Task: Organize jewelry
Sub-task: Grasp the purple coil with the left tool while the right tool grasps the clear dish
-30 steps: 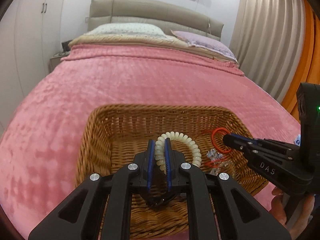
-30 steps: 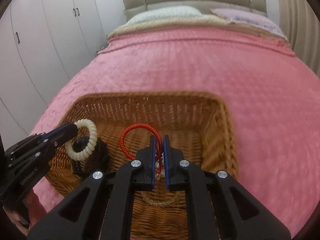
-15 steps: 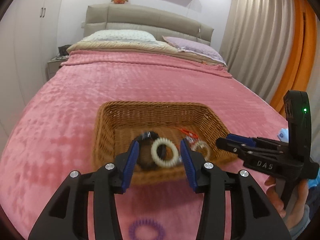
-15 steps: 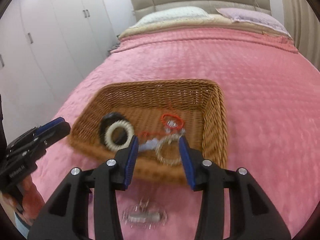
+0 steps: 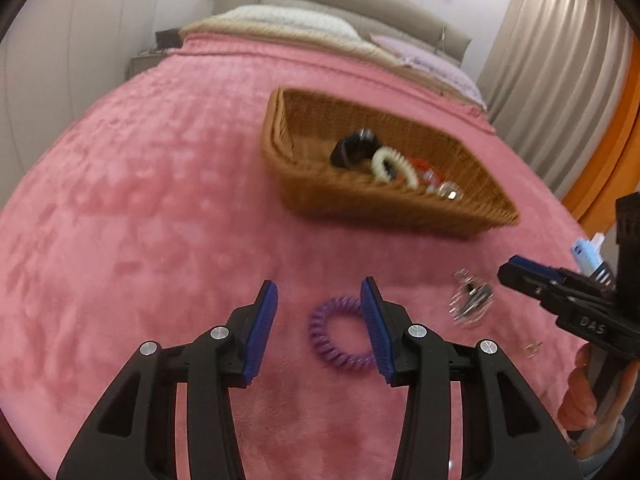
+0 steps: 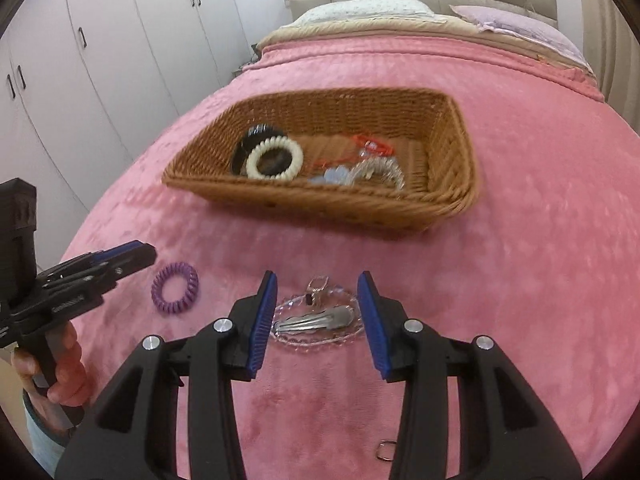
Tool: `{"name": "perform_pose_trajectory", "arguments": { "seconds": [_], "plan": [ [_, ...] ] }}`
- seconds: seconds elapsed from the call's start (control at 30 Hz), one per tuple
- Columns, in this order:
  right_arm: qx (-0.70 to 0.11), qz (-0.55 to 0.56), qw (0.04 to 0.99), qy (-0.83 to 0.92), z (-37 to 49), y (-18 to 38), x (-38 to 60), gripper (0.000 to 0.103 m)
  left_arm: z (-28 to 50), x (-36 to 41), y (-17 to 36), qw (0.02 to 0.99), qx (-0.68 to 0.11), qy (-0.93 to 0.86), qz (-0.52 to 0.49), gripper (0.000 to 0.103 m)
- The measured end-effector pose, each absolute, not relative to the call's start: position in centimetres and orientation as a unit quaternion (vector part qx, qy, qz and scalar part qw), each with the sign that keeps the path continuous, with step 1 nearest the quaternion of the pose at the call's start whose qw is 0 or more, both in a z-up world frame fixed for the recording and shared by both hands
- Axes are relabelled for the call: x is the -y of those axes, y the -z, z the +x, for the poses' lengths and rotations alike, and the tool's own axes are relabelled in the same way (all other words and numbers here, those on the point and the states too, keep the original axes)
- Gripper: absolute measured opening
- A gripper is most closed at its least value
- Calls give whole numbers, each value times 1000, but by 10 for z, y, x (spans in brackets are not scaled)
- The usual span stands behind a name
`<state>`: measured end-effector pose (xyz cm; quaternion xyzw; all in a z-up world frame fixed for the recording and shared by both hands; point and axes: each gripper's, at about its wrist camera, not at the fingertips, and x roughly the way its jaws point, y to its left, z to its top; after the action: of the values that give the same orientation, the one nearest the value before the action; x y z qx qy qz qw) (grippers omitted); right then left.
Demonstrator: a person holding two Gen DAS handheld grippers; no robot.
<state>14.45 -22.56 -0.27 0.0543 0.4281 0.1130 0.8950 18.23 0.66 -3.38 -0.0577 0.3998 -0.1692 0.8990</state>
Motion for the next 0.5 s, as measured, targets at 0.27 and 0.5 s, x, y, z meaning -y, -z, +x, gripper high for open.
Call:
{"name": "perform_pose_trajectory", "arguments": {
  "seconds": [0.27,0.5],
  "plan": [
    [-421,-21,902,-93,141,27,196,32,174,6,44,900,-403,167,-21,40],
    [-421,-15,903,-87,149,32,196,21,170,25,47,900,-405,160,20,40]
  ]
}}
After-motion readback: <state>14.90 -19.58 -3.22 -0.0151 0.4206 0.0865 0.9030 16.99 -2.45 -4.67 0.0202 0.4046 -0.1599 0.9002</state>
